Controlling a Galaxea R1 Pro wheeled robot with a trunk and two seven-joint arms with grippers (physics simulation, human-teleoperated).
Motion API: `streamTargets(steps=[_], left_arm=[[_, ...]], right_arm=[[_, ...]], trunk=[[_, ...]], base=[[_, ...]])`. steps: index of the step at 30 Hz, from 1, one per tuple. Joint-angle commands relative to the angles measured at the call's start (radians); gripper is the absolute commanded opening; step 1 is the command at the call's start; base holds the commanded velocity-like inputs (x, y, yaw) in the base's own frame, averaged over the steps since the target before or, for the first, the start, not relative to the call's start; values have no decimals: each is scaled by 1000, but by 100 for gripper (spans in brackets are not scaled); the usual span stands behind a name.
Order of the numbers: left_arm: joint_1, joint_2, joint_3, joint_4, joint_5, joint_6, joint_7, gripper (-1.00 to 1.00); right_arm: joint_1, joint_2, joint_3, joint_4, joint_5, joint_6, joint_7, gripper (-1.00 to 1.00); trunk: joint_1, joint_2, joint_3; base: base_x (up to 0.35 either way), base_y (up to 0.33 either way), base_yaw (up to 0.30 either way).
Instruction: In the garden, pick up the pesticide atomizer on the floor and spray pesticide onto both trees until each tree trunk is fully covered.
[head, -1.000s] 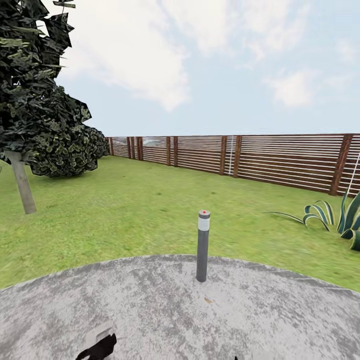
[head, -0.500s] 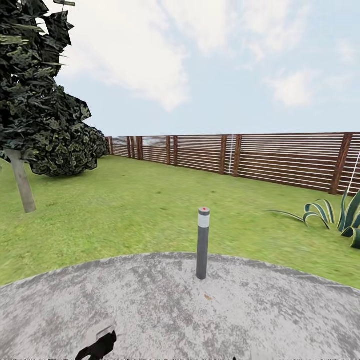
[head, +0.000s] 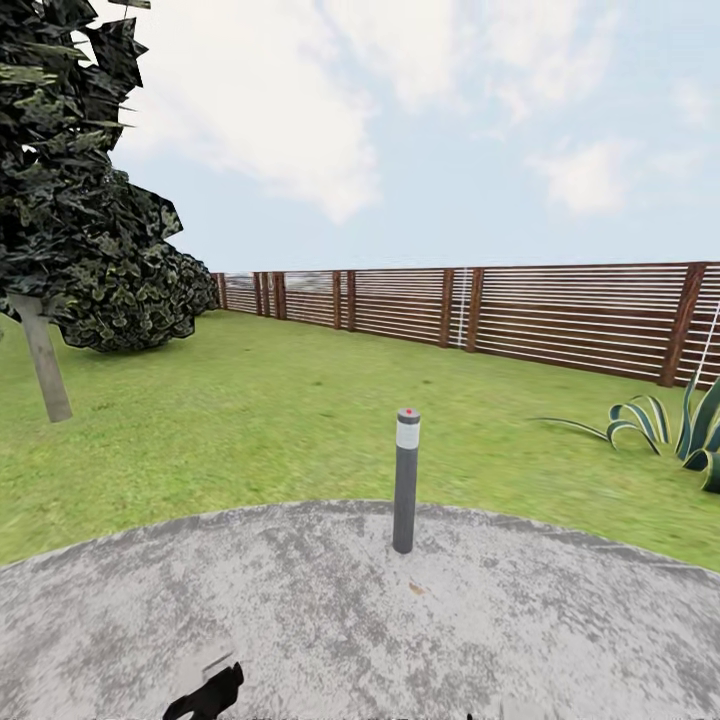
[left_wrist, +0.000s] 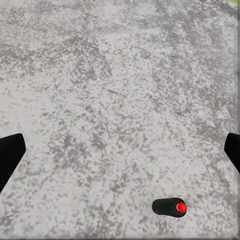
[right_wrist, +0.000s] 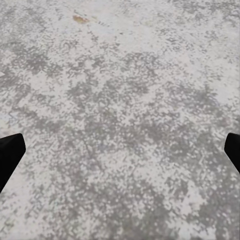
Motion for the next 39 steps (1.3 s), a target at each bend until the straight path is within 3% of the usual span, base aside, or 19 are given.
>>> streamTargets(steps=[1, 24, 33, 39], left_arm=[[0, -2, 0, 0, 0, -3, 3, 100], [4, -11, -9, 1, -4, -14, 2, 100], [5, -15, -84, 1, -4, -14, 2, 100], [5, -17, -95, 1, -4, -14, 2, 100]], right_arm=[[-1, 1, -4, 1, 0, -4, 0, 100], [-1, 0, -9, 0, -1, -4, 0, 100], [-1, 1, -9, 1, -1, -4, 0, 100], [-1, 1, -8, 0, -1, -4, 0, 100]], trunk=[[4, -8, -4], [92, -169, -76], [126, -232, -105], [149, -274, -123]], base=[[0, 0, 0], [0, 0, 0], [0, 0, 0], [0, 0, 0]])
